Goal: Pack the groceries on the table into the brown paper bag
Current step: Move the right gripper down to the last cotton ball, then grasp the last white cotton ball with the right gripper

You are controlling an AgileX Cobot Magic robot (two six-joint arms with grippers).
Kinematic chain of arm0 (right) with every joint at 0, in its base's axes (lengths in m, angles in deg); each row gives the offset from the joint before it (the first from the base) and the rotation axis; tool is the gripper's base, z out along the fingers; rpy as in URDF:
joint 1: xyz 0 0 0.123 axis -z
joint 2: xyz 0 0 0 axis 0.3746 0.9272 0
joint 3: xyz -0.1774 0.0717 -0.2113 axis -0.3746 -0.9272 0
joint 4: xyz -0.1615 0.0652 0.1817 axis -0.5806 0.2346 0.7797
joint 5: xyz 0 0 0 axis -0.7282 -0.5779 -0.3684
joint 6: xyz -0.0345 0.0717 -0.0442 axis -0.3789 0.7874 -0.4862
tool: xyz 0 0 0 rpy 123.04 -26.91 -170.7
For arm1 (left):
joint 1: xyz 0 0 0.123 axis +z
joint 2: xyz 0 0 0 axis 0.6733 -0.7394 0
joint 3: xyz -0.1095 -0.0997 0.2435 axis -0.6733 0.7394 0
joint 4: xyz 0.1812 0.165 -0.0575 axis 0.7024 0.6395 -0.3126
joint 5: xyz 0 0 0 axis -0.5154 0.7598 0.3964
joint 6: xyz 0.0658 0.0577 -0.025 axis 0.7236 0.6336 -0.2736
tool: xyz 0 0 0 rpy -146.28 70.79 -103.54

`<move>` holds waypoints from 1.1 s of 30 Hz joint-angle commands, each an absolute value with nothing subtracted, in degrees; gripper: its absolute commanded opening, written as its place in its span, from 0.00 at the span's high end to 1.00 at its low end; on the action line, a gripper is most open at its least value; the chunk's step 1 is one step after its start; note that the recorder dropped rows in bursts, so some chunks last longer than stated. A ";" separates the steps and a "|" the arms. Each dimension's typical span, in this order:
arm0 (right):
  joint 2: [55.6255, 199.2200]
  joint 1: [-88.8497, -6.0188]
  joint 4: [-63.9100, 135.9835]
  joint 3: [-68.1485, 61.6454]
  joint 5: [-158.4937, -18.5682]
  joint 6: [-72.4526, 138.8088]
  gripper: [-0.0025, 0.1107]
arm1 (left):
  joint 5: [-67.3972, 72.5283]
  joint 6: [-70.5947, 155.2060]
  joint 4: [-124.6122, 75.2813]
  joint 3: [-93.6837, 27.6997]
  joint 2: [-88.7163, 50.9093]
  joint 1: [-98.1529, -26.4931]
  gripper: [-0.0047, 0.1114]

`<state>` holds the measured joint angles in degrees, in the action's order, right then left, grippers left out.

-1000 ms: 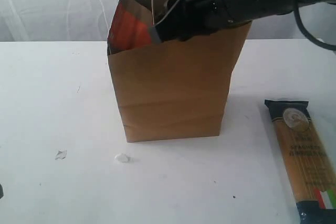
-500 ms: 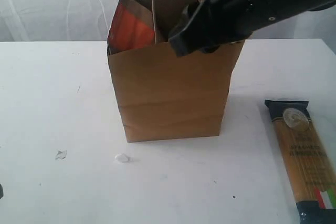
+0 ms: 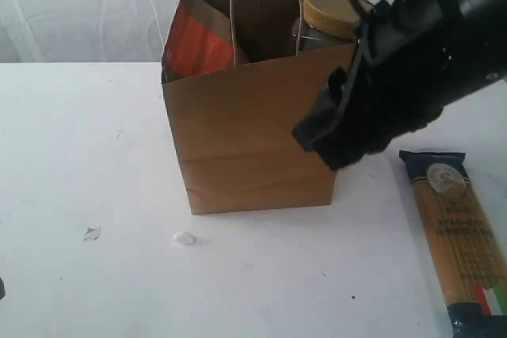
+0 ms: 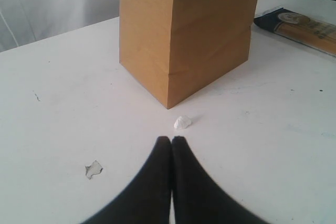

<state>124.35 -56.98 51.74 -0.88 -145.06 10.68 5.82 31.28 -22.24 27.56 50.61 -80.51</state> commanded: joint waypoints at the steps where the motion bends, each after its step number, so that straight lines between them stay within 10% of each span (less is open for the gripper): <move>1: 123.74 -59.89 51.63 -6.41 -145.12 9.01 0.63 | 5.67 31.21 -22.77 27.70 50.91 -80.57 0.96; 26: 137.60 -77.29 59.90 -21.30 -113.03 -9.63 0.63 | 5.67 31.21 -22.77 27.70 50.91 -80.57 0.96; 33: 141.85 -77.38 60.01 -19.75 -106.73 -8.95 0.50 | 5.67 31.21 -22.77 27.70 50.91 -80.57 0.96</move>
<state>140.36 -77.18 59.47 -20.81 -108.68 -8.93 5.82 31.28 -22.24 27.56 50.61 -80.51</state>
